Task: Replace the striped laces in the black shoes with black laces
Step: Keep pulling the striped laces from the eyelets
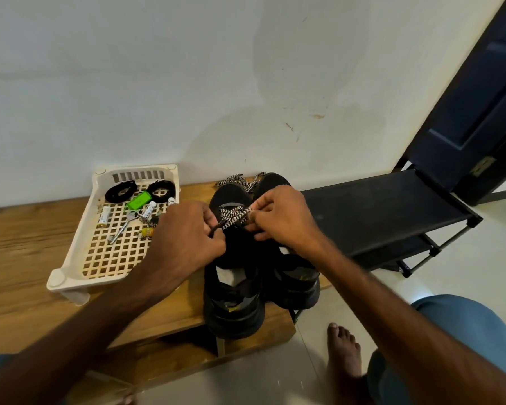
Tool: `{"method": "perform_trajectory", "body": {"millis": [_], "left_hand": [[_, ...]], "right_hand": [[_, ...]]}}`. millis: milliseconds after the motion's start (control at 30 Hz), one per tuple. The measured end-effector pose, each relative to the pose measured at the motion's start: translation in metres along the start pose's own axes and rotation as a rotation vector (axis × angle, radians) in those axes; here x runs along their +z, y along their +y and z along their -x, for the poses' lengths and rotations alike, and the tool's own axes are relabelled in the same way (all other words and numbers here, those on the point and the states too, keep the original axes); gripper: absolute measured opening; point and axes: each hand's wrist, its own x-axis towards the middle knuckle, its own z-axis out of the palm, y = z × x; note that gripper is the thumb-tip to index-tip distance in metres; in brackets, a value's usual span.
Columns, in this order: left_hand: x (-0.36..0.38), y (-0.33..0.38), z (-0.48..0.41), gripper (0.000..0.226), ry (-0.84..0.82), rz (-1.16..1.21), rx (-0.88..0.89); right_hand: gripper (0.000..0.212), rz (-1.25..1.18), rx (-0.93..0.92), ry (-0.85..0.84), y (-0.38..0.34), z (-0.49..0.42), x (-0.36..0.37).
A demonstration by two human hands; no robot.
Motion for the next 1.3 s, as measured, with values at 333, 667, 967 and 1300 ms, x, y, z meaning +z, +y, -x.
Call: {"method": "perform_trajectory", "body": {"millis": [333, 667, 967, 1300], "left_hand": [[-0.004, -0.002, -0.002, 0.021, -0.056, 0.065, 0.064], [-0.001, -0.005, -0.002, 0.012, -0.029, 0.069, 0.058], [-0.002, -0.004, -0.001, 0.012, -0.042, 0.045, 0.089], [0.002, -0.002, 0.0, 0.014, 0.005, 0.055, 0.097]], "right_hand": [[0.015, 0.744, -0.484, -0.034, -0.009, 0.012, 0.026], [0.005, 0.181, -0.294, 0.358, 0.003, -0.004, -0.025], [0.022, 0.806, -0.548, -0.029, 0.0, 0.006, 0.023], [0.012, 0.282, -0.377, 0.461, 0.002, 0.0, -0.039]]}}
